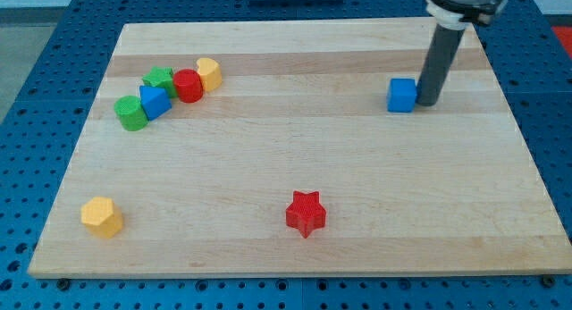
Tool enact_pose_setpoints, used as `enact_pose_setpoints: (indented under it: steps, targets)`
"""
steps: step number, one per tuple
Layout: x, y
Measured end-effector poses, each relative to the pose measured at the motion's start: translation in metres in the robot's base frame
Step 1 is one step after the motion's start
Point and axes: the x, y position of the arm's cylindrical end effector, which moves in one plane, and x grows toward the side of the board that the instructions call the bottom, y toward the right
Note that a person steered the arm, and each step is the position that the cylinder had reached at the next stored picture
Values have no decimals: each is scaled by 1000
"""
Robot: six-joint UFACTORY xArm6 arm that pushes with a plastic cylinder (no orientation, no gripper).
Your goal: Move the blue cube bottom right to the red circle
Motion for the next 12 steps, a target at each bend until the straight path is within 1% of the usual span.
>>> enact_pose_setpoints:
  steps: [4,6,7,10,12]
  targets:
    - [0,-101]
    - [-16,-115]
    - [-18,-134]
    - [-18,-222]
    - [-16,-269]
